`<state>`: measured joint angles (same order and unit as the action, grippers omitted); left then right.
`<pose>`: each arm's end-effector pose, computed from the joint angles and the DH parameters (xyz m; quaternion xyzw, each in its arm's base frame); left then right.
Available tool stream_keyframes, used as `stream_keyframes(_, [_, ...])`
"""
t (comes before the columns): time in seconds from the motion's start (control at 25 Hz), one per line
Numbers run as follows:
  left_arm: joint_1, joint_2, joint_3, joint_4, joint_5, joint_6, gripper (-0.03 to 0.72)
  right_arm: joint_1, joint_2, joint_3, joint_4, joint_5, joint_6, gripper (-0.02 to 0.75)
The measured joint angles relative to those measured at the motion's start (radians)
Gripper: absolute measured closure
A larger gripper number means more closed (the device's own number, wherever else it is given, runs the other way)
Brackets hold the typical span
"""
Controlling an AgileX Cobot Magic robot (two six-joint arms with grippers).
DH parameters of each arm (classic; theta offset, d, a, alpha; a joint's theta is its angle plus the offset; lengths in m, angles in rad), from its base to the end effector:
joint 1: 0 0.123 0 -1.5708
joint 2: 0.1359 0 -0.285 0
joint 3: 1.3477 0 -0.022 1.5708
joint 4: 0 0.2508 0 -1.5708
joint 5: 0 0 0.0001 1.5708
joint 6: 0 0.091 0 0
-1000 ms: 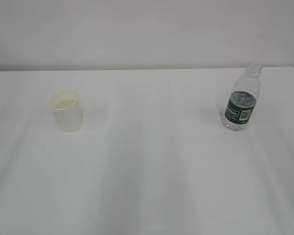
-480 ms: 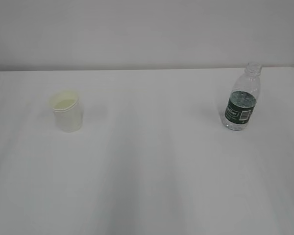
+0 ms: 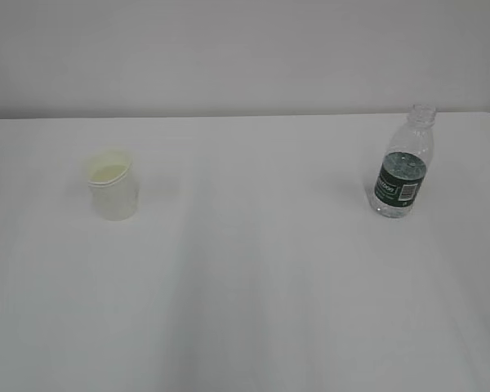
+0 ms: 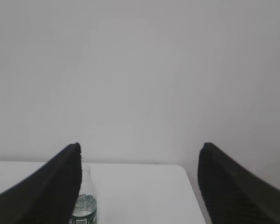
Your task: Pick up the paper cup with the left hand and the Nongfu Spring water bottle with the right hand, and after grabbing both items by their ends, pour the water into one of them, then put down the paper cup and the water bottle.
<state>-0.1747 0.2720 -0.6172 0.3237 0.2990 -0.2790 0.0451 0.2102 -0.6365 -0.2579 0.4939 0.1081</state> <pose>0.0473 0.0003 0.3744 0.0317 0.6523 -0.0237 0.7569 0.0303 -0.0097 0.3650 -0.0139 0.6951 -0.0690 0.7154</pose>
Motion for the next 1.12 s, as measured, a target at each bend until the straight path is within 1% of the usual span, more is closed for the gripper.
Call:
stream_keyframes(0.12, [0.0,-0.009,-0.002,0.0,0.045,0.0,0.148,0.0,-0.02,-0.002,0.0,0.06,-0.004,0.148])
stream_keyframes(0.28, [0.0,-0.041,-0.004,0.0,0.062,0.002,0.148,0.0,-0.051,-0.002,0.0,0.15,-0.006,0.148])
stream_keyframes(0.4, [0.0,-0.079,-0.025,0.0,0.089,0.034,0.149,0.0,-0.083,-0.002,0.002,0.201,-0.008,0.148])
stream_keyframes(0.48, [0.0,-0.099,-0.046,0.0,0.131,0.043,0.149,0.0,-0.106,-0.002,0.002,0.235,-0.008,0.148])
stream_keyframes(0.64, [0.0,-0.123,-0.086,-0.015,0.288,0.065,0.15,0.0,-0.129,-0.002,0.002,0.286,-0.012,0.148])
stream_keyframes(0.72, [0.0,-0.135,-0.1,-0.048,0.359,0.11,0.151,0.0,-0.135,-0.002,0.002,0.298,-0.02,0.148])
stream_keyframes(0.88, [0.0,-0.163,-0.111,-0.138,0.422,0.197,0.151,0.0,-0.137,-0.002,0.006,0.308,-0.026,0.148])
stream_keyframes(1.12, [0.0,-0.174,-0.111,-0.237,0.586,0.269,0.16,0.0,-0.137,-0.017,0.01,0.402,-0.037,0.148])
